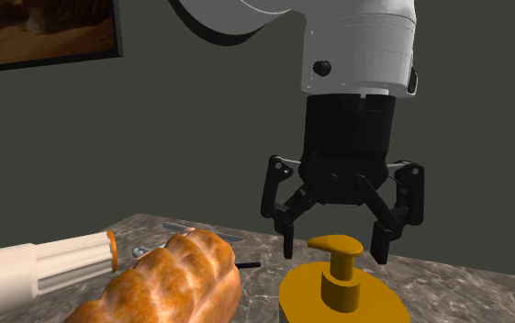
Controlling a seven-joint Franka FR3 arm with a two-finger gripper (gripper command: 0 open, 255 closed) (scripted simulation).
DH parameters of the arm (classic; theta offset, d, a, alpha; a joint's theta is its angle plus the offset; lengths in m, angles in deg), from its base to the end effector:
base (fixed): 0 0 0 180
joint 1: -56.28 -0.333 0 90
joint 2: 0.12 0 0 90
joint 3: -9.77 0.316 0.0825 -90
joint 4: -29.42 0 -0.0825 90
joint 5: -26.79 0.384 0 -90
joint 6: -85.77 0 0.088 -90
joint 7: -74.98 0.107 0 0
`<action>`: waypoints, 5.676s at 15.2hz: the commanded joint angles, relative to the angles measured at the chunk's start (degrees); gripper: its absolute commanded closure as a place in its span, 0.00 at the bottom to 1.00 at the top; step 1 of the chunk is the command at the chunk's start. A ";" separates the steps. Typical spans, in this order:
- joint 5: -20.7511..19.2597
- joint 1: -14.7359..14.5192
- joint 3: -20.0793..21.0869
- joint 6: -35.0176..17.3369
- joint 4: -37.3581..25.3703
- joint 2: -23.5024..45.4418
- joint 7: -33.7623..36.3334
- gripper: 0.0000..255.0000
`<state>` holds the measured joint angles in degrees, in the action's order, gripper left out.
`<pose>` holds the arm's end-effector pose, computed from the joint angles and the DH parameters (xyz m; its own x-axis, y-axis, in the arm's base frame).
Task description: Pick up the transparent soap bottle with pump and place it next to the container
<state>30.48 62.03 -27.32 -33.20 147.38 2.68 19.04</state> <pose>0.4102 -0.3722 0.4148 0.9806 0.1957 0.0098 0.1959 -0.9801 -0.0323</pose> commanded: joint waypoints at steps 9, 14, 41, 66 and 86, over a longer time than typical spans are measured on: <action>0.00 0.01 -0.01 -0.15 0.14 -0.02 -0.03 1.00; -0.02 0.01 -0.01 -0.15 0.17 -0.04 -0.02 1.00; -3.13 -0.51 0.37 19.31 -15.82 -4.49 2.61 1.00; 1.02 1.42 -1.13 40.52 -42.30 2.25 0.23 1.00; -10.21 -7.34 19.44 40.70 -12.26 -31.18 29.30 1.00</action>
<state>20.23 54.78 -8.99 7.06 134.14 -27.07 47.00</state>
